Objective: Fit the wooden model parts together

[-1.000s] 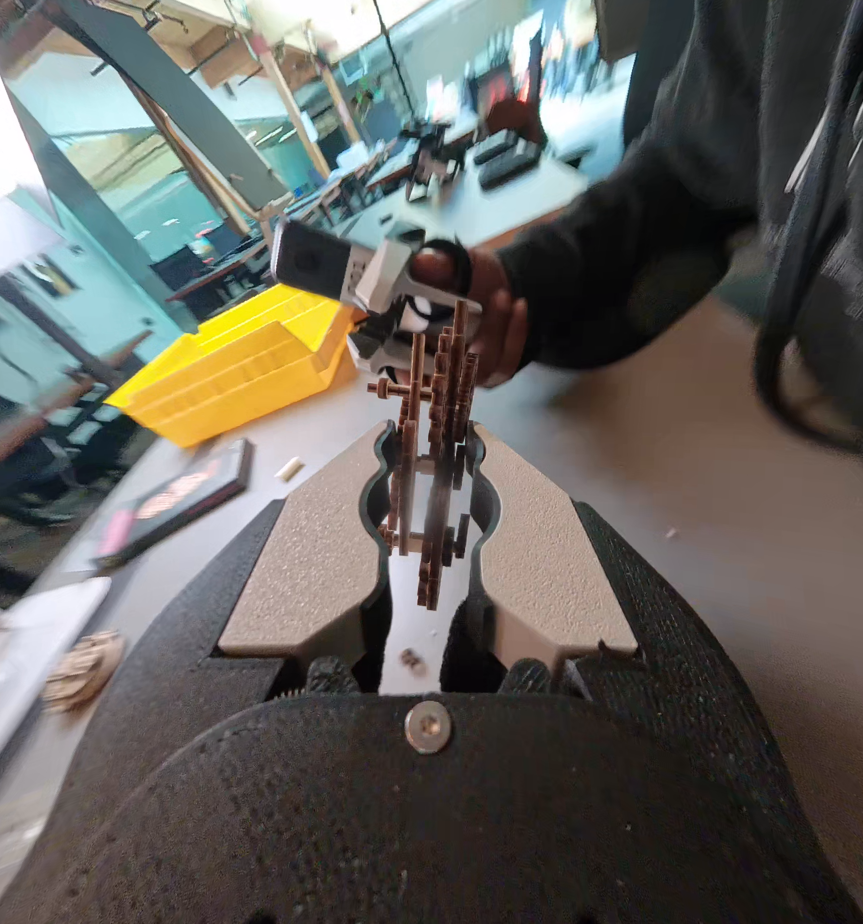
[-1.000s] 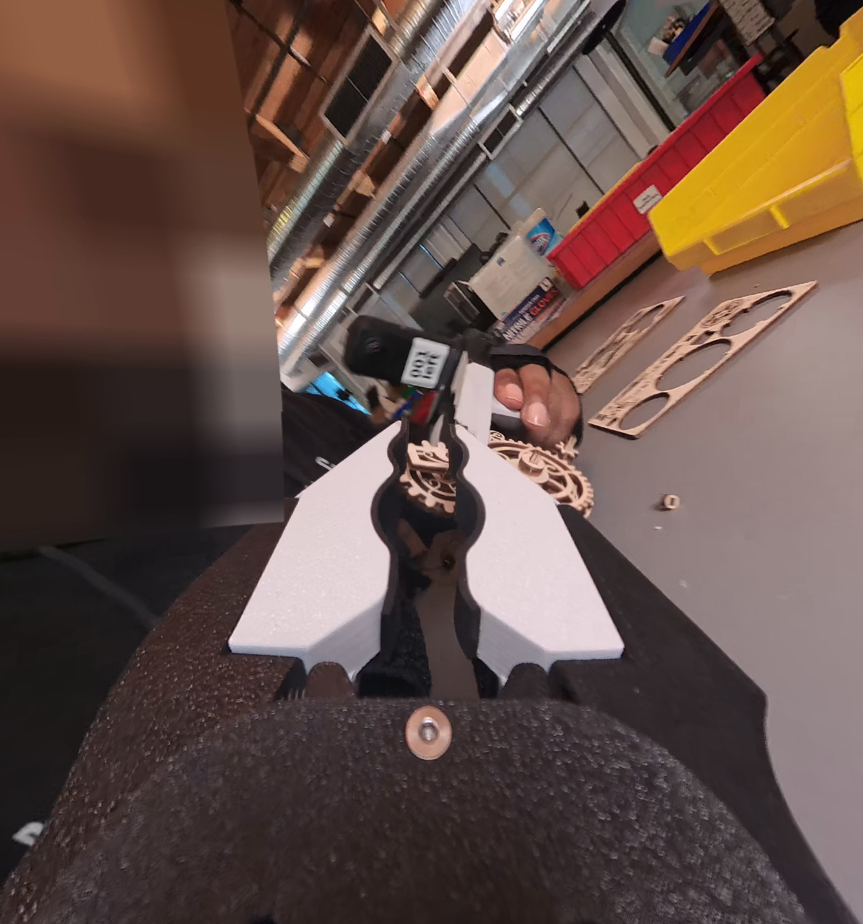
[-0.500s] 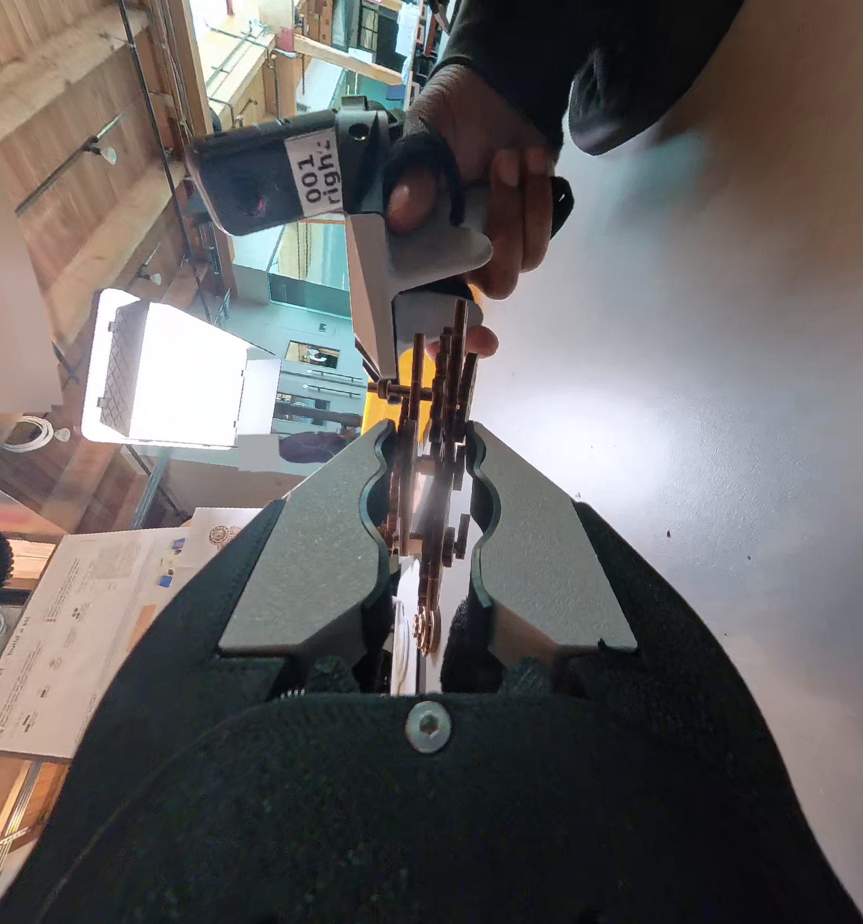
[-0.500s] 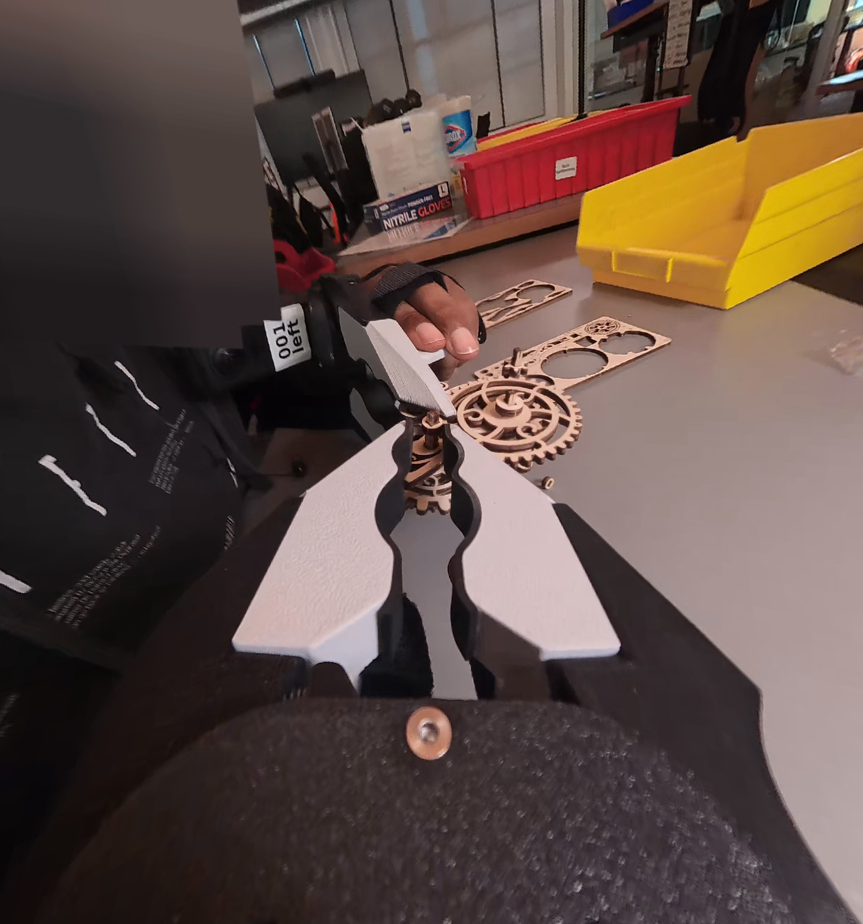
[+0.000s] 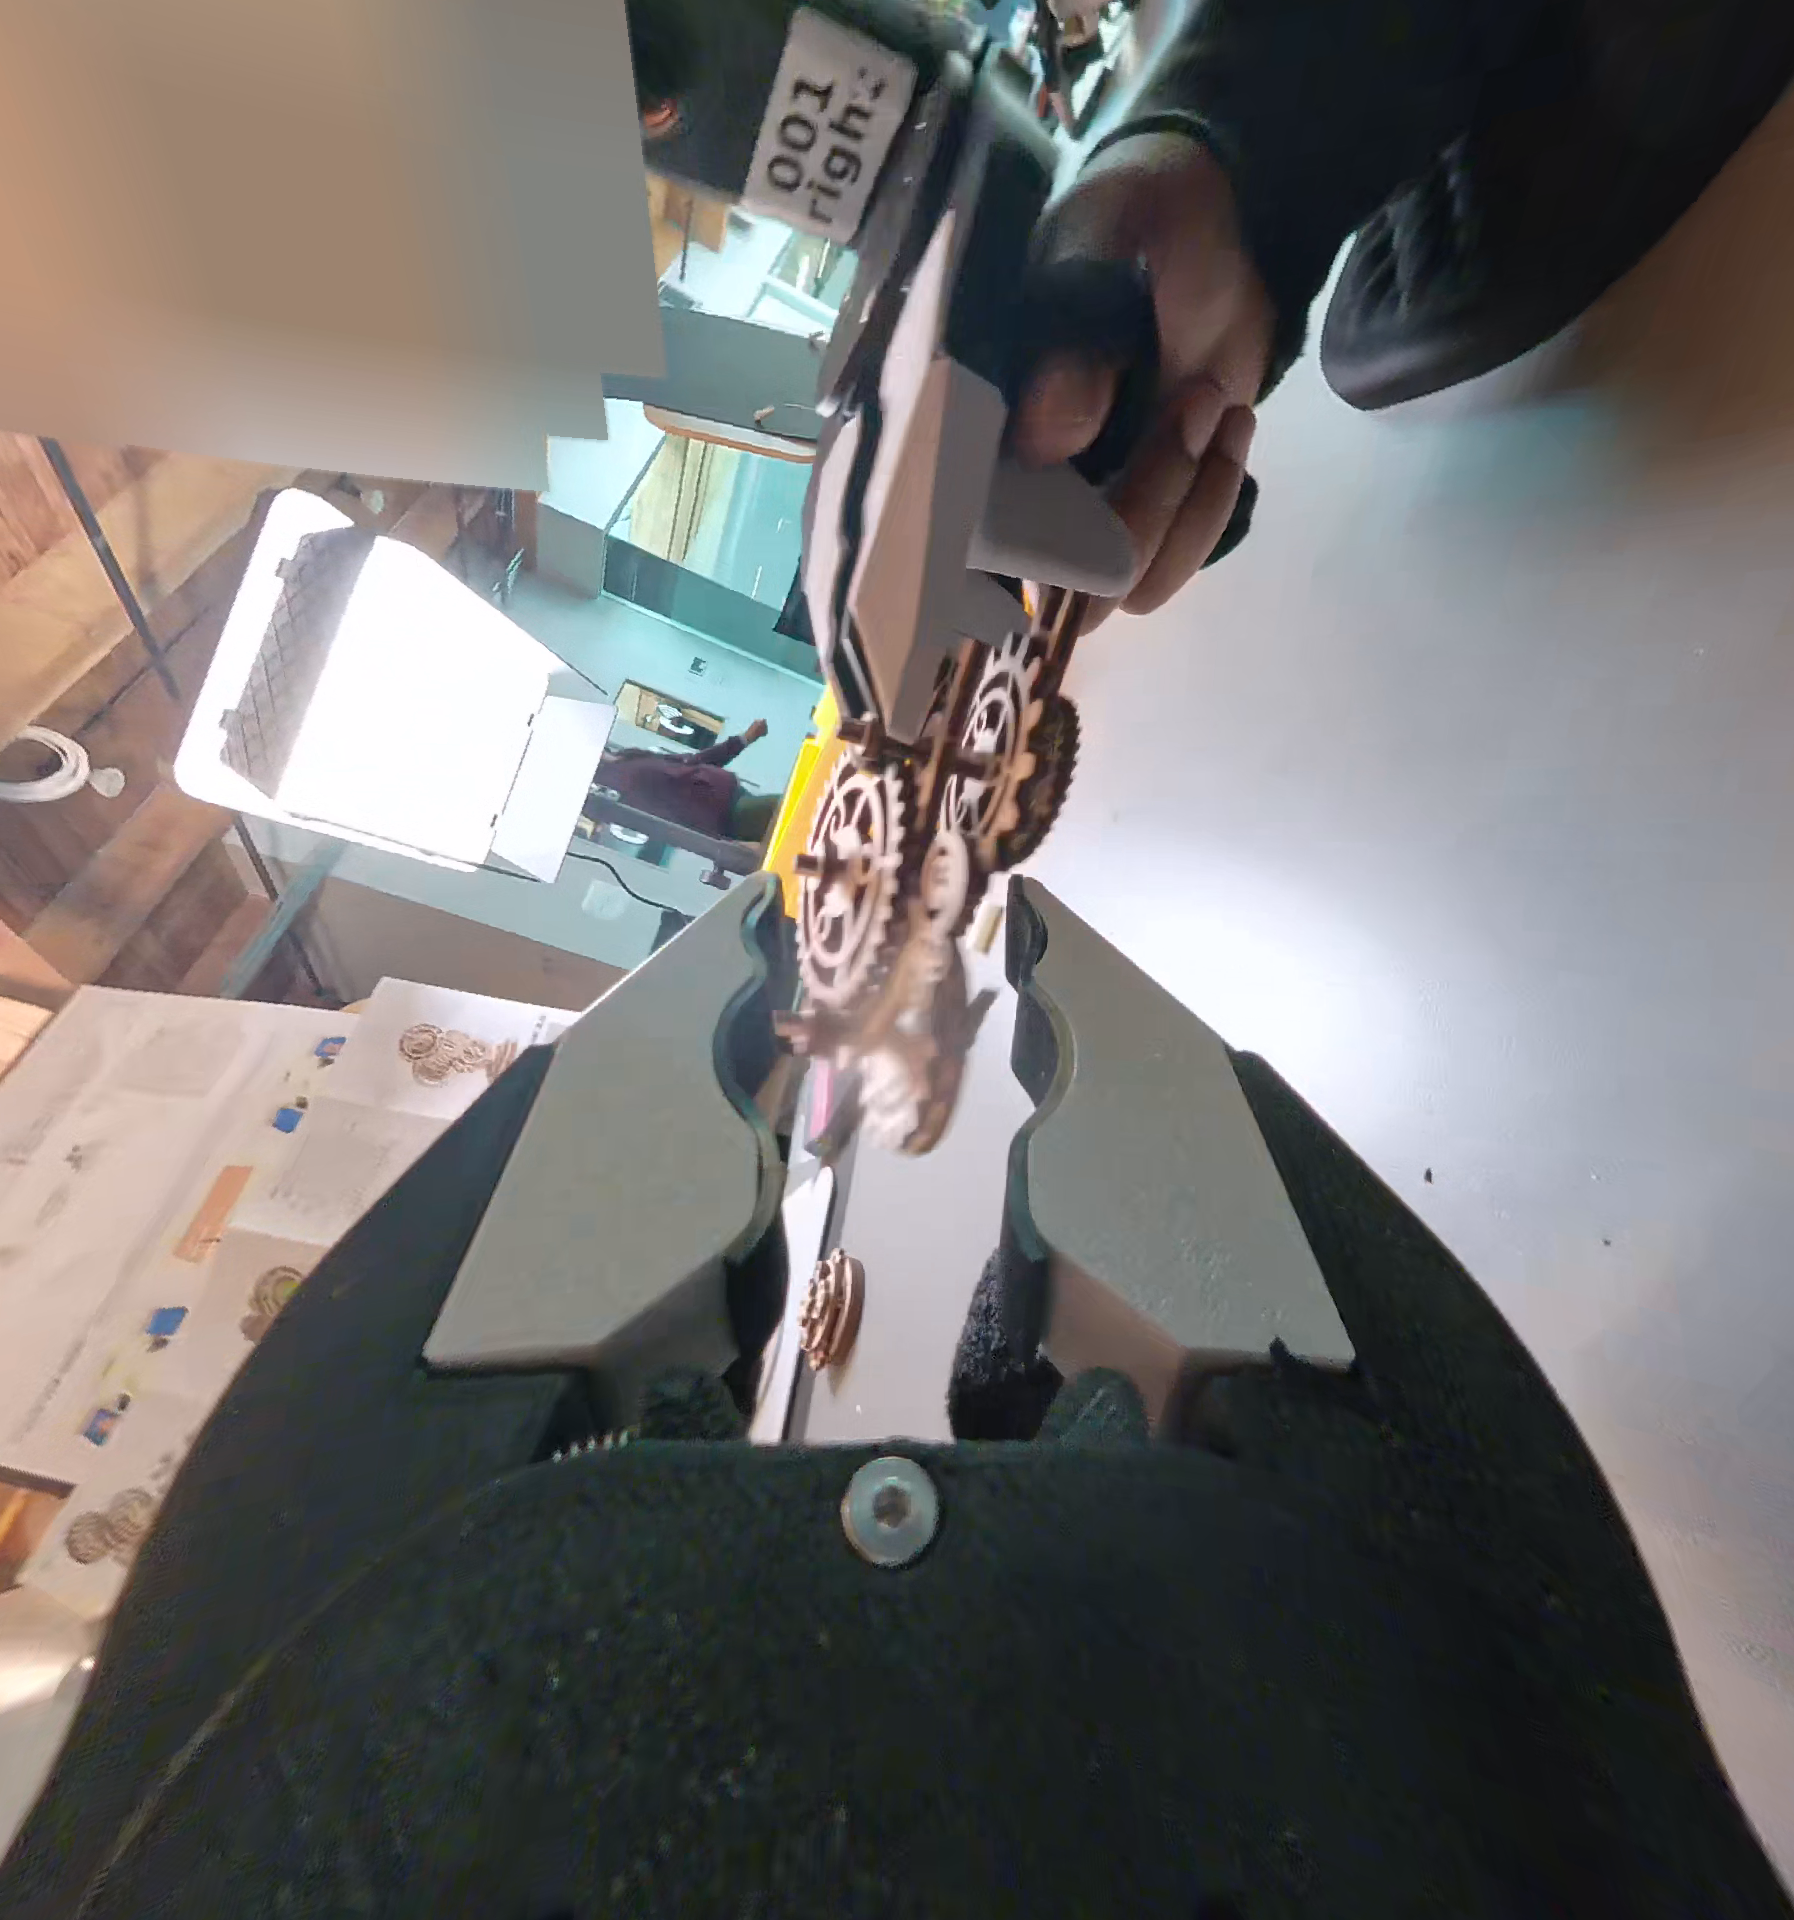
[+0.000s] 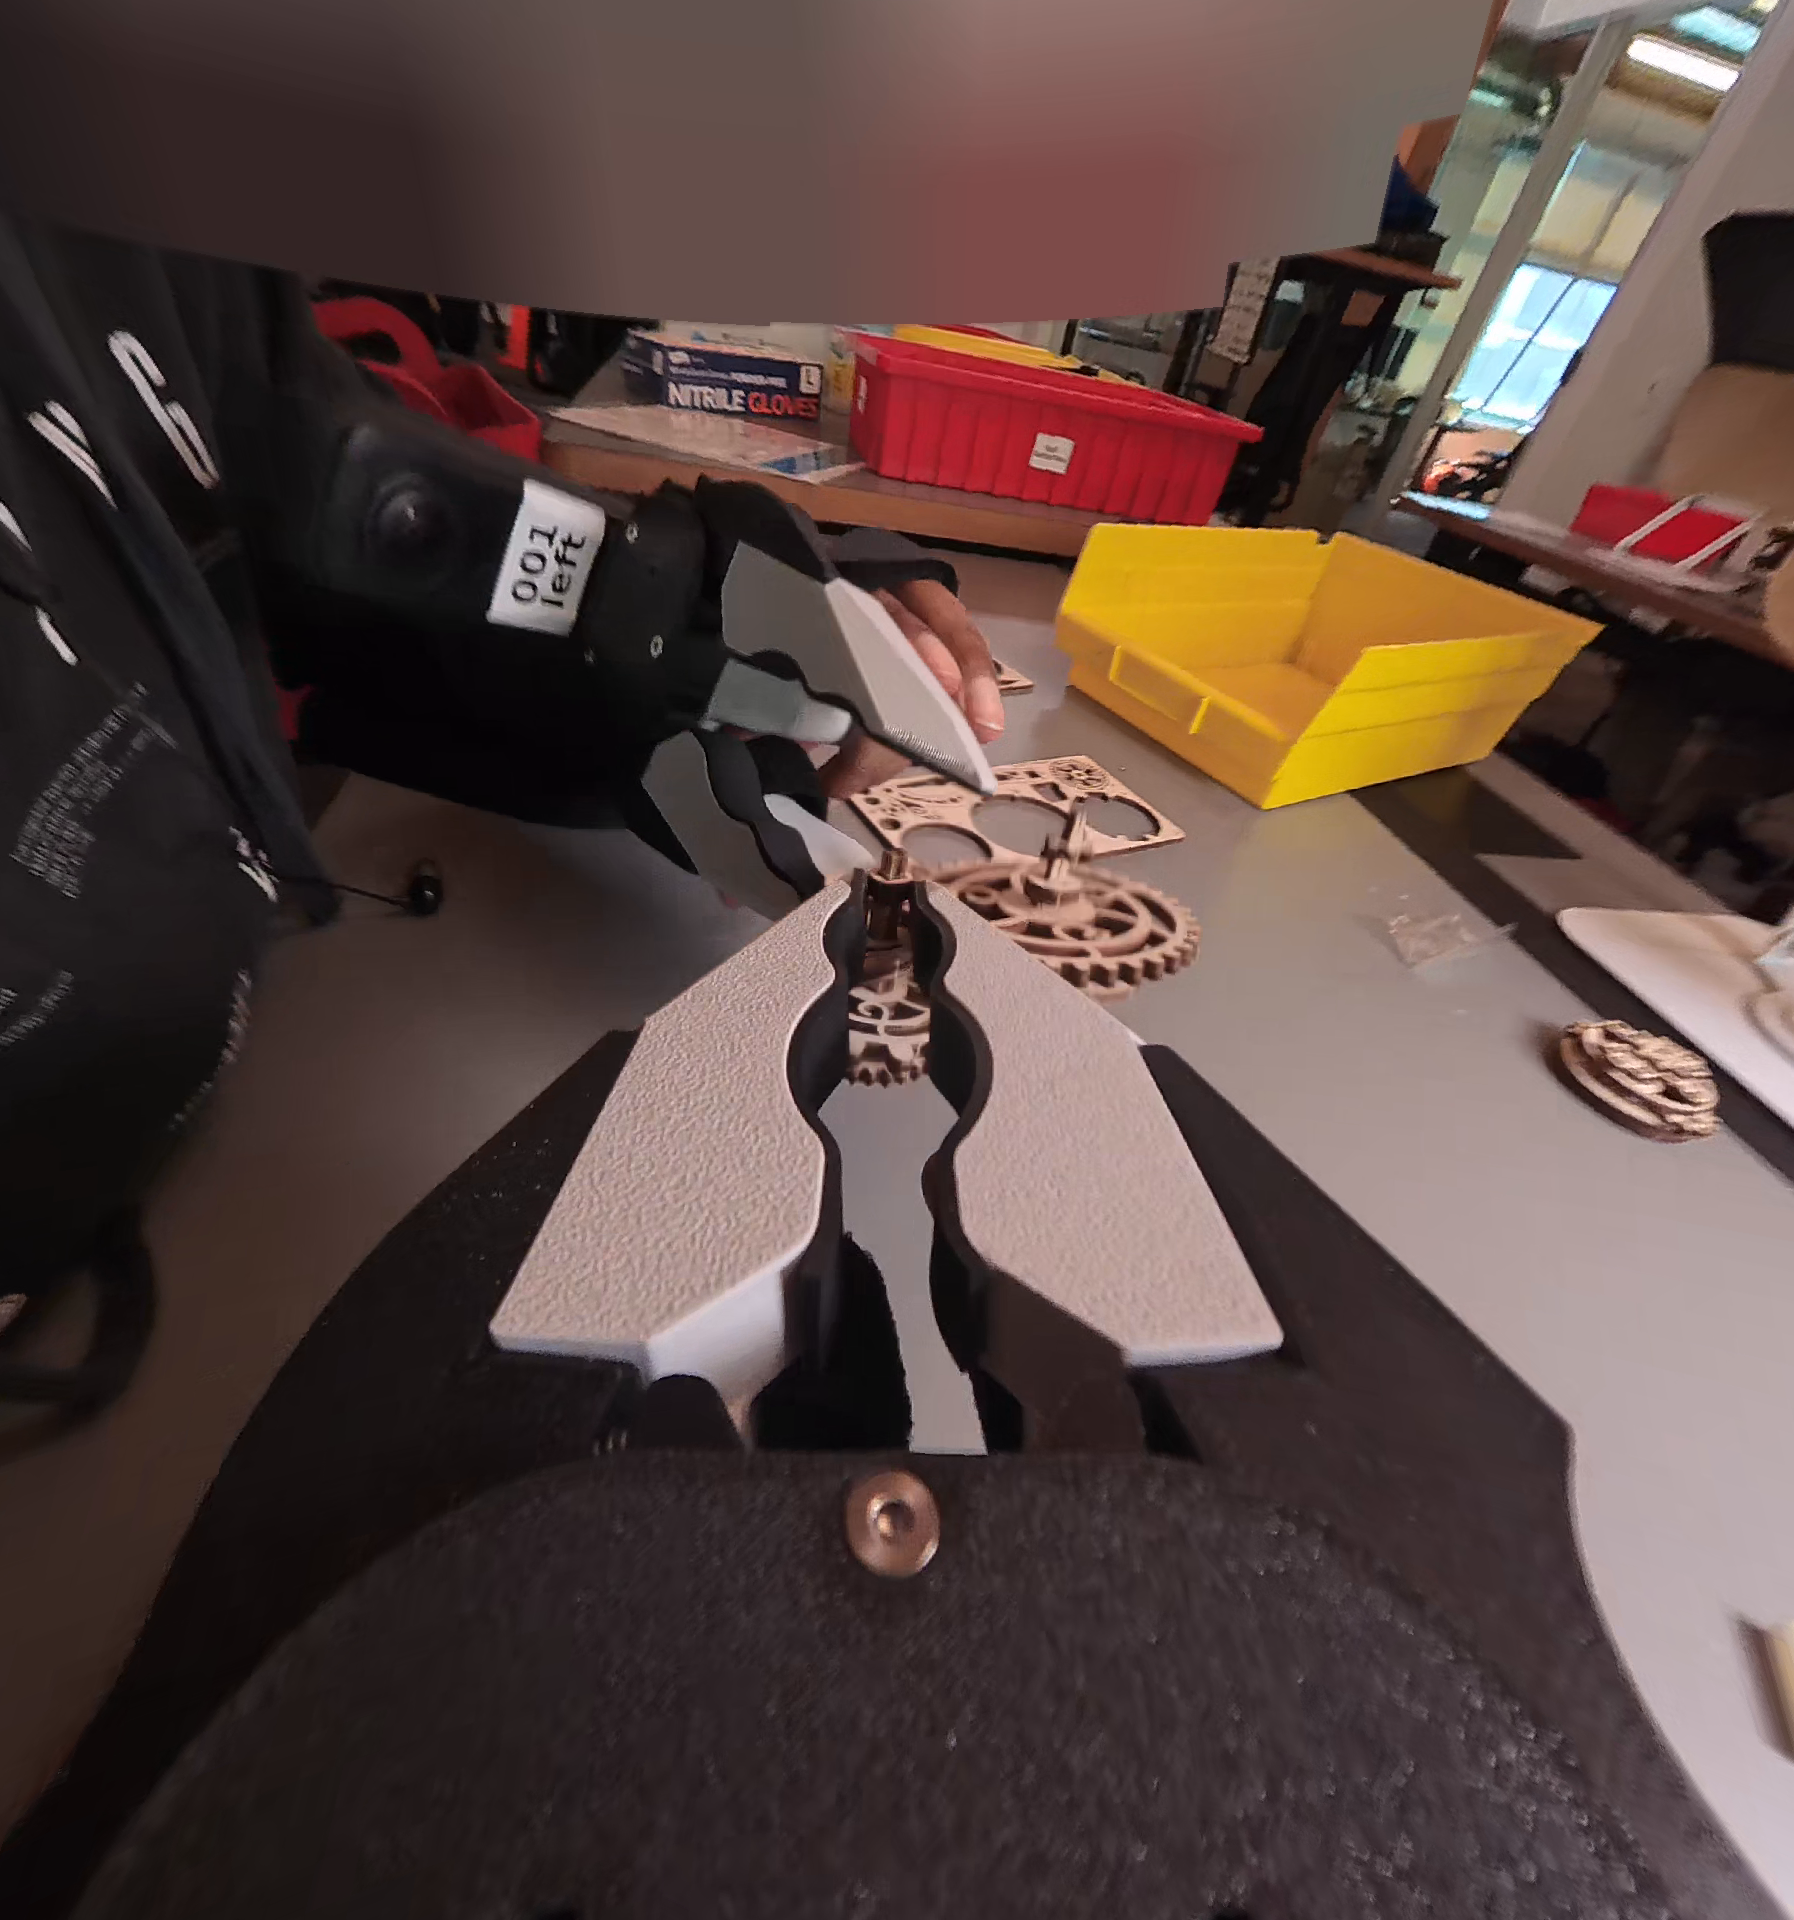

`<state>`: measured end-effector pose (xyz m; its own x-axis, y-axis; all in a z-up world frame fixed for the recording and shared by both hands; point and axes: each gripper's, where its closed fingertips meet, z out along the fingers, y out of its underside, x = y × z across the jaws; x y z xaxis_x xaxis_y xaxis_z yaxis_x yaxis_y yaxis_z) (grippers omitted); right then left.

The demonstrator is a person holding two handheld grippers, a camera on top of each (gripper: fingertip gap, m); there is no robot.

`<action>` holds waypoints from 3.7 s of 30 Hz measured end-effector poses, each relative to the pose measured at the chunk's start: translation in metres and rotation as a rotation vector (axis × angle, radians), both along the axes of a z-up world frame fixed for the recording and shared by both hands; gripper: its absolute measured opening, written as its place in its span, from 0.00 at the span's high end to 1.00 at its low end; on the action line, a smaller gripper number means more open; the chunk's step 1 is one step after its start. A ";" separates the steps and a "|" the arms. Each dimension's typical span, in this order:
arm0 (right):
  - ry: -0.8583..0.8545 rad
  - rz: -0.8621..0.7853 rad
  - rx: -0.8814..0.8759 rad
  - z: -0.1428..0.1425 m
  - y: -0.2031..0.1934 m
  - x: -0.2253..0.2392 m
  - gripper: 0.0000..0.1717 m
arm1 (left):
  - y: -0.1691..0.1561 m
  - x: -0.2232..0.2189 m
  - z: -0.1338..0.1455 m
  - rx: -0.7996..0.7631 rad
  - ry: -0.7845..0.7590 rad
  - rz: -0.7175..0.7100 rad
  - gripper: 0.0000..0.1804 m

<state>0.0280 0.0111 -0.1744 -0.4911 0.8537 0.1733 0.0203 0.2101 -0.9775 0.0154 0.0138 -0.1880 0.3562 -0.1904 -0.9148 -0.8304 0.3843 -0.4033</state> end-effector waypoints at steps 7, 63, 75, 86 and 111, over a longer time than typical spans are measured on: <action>0.029 -0.070 0.172 -0.011 0.007 -0.002 0.96 | 0.003 -0.011 -0.001 -0.071 -0.097 -0.002 0.75; -0.330 0.008 0.156 -0.083 0.009 -0.007 0.96 | 0.008 0.010 -0.072 -0.908 -0.553 -0.058 0.92; -0.390 0.008 0.104 -0.085 0.001 -0.008 0.96 | 0.003 0.012 -0.078 -0.974 -0.562 -0.044 0.97; -0.376 0.034 0.092 -0.082 0.000 -0.006 0.96 | 0.001 0.016 -0.077 -1.008 -0.588 -0.065 0.97; -0.384 0.072 -0.077 -0.072 -0.001 -0.004 0.97 | 0.001 0.016 -0.065 -1.022 -0.676 -0.097 1.00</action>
<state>0.0239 0.0105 -0.2460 -0.5665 0.8182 -0.0980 0.3755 0.1504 -0.9145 0.0313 0.0147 -0.2531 0.6451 -0.7634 0.0334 -0.3231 -0.3122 -0.8934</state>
